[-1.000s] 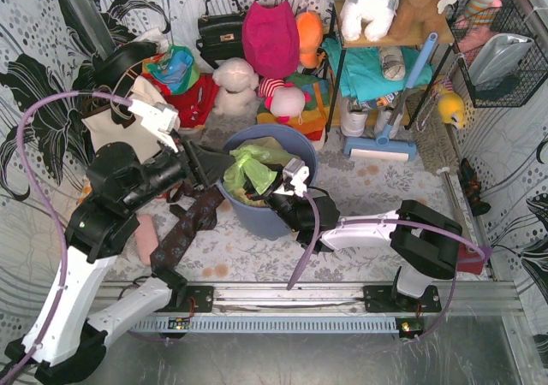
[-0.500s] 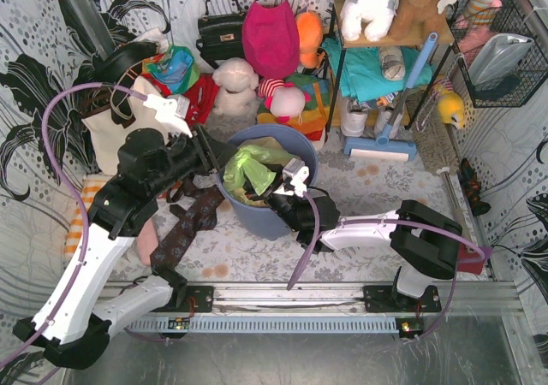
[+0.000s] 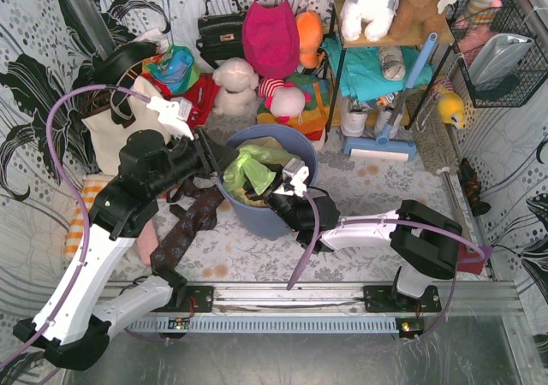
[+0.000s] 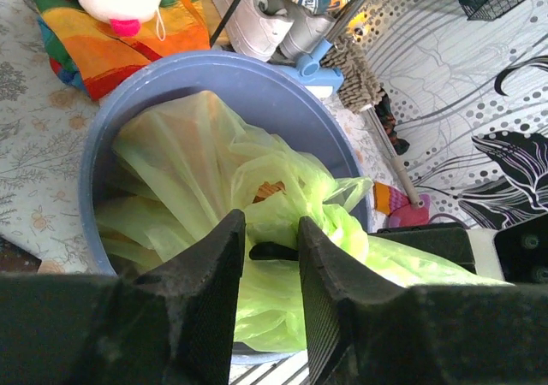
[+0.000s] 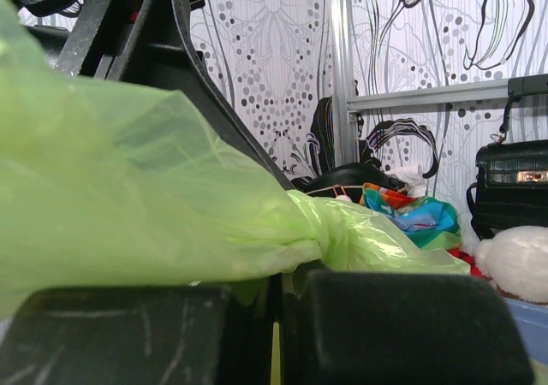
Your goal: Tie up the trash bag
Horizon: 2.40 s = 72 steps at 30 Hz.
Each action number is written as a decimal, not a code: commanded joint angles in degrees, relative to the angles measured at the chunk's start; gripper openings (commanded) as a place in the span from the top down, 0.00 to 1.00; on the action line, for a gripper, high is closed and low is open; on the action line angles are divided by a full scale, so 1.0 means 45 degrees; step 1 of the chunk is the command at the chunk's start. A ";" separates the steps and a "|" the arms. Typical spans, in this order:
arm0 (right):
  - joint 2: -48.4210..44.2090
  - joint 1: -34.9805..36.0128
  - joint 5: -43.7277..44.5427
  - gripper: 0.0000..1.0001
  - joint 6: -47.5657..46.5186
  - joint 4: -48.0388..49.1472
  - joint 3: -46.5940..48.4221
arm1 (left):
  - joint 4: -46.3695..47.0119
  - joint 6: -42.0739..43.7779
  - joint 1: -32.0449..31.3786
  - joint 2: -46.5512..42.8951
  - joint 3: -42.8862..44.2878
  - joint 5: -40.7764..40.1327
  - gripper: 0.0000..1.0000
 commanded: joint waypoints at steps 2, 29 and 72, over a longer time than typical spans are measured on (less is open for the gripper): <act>0.0434 -0.0009 -0.0181 1.00 0.0015 0.1175 0.0080 | 0.0285 -0.0084 -0.0038 -0.0010 -0.0285 0.0493 0.69; -0.0813 -0.0002 -0.0075 0.83 0.0914 0.1156 -0.1174 | 0.1964 0.0550 -0.0033 -0.0089 0.0357 -0.0512 1.00; -0.8768 0.0107 0.0507 0.57 0.5710 -1.4555 0.0200 | 0.2583 0.0711 -0.0021 0.0125 0.0294 -0.0132 1.00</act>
